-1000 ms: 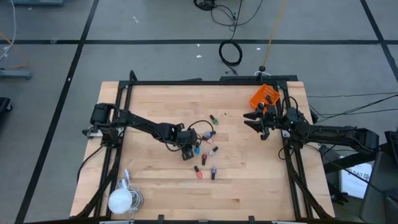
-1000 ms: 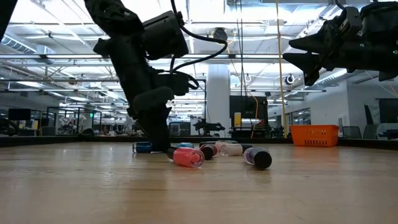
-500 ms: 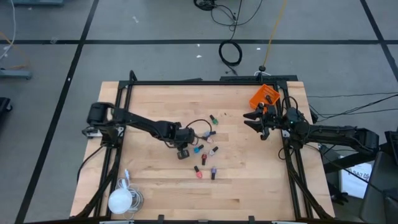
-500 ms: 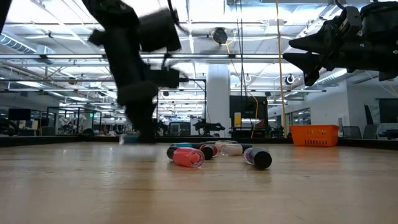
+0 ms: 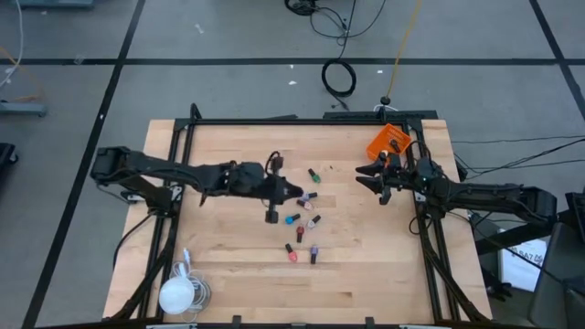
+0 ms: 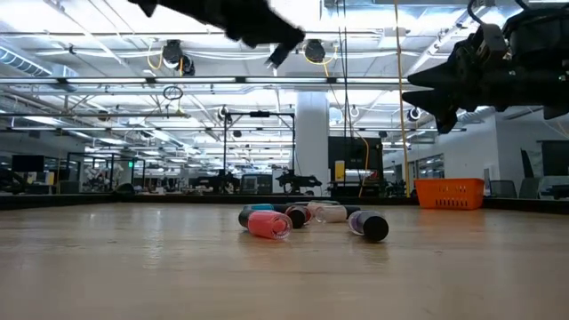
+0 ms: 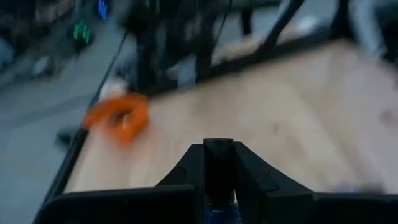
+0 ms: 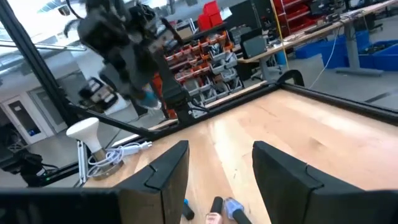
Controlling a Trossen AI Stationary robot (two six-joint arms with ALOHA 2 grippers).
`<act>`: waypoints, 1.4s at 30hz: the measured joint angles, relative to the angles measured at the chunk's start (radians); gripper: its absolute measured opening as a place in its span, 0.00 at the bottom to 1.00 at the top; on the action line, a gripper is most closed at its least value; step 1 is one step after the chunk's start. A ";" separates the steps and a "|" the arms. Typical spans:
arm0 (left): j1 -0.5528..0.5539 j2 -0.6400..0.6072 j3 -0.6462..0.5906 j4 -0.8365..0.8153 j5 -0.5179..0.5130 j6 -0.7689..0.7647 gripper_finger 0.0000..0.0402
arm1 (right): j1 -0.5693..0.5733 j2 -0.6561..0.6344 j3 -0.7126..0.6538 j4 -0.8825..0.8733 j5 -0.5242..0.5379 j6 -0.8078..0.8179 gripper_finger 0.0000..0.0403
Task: Pick & Place Nail Polish
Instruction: Put the violet nail polish bottle into the orange basket
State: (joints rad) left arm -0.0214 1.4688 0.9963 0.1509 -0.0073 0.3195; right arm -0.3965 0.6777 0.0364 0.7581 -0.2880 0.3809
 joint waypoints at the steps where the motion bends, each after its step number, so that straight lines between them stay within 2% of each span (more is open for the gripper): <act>1: 0.015 0.004 0.001 0.044 0.043 0.005 0.09 | 0.000 0.003 0.000 0.003 0.000 0.000 0.41; 5: 0.066 0.023 0.002 0.179 0.144 -0.003 0.09 | 0.023 0.028 0.000 0.046 0.037 -0.007 0.41; 11: 0.110 0.111 0.003 0.457 0.327 -0.072 0.09 | 0.148 0.097 0.035 0.079 0.171 -0.119 0.41; 19: 0.163 0.305 0.009 0.798 0.330 -0.235 0.09 | 0.299 0.293 0.147 0.074 0.376 -0.239 0.41; 26: 0.166 0.371 0.032 0.847 0.331 -0.271 0.09 | 0.324 0.493 0.238 0.193 0.392 -0.255 0.43; 36: 0.165 0.372 0.032 0.796 0.356 -0.242 0.09 | 0.340 0.627 0.367 0.243 0.392 -0.296 0.74; 42: 0.166 0.373 0.032 0.785 0.351 -0.221 0.09 | 0.340 0.656 0.420 0.243 0.392 -0.297 0.79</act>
State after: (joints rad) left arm 0.1444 1.8420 1.0283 0.9362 0.3433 0.0984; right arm -0.0566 1.3334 0.4564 1.0008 0.1043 0.0841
